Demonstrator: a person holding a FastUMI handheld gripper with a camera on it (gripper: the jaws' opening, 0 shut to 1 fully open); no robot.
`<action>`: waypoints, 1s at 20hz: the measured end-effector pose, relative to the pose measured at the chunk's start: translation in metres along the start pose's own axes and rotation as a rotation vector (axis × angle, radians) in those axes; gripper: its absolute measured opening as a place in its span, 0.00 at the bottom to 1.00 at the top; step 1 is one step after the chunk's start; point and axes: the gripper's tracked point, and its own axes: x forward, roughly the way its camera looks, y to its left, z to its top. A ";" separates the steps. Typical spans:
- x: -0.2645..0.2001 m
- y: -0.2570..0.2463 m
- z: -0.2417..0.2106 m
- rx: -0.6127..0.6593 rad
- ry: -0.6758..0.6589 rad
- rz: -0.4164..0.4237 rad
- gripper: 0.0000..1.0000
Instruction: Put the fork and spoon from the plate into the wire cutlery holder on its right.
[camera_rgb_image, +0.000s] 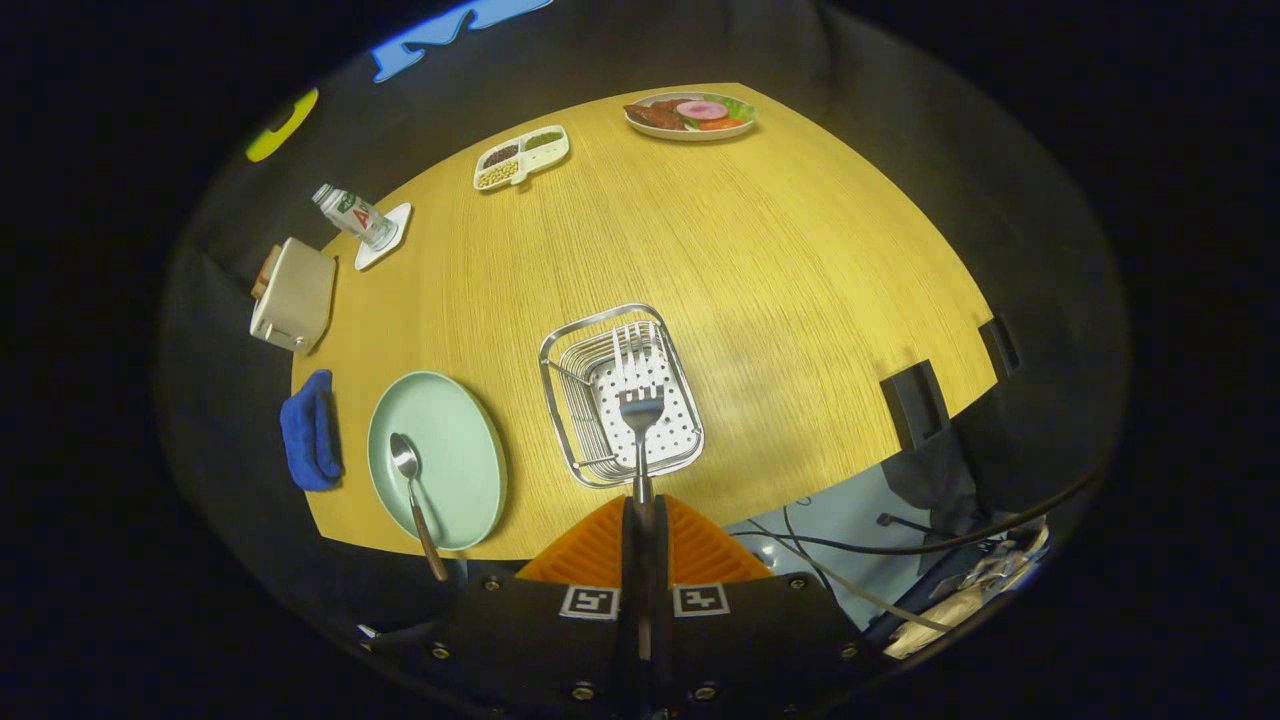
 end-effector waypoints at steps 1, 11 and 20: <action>-0.001 0.001 0.003 -0.001 -0.006 0.001 0.08; -0.022 -0.005 0.036 -0.018 -0.134 -0.047 0.17; -0.060 0.002 0.068 -0.037 -0.308 -0.076 0.20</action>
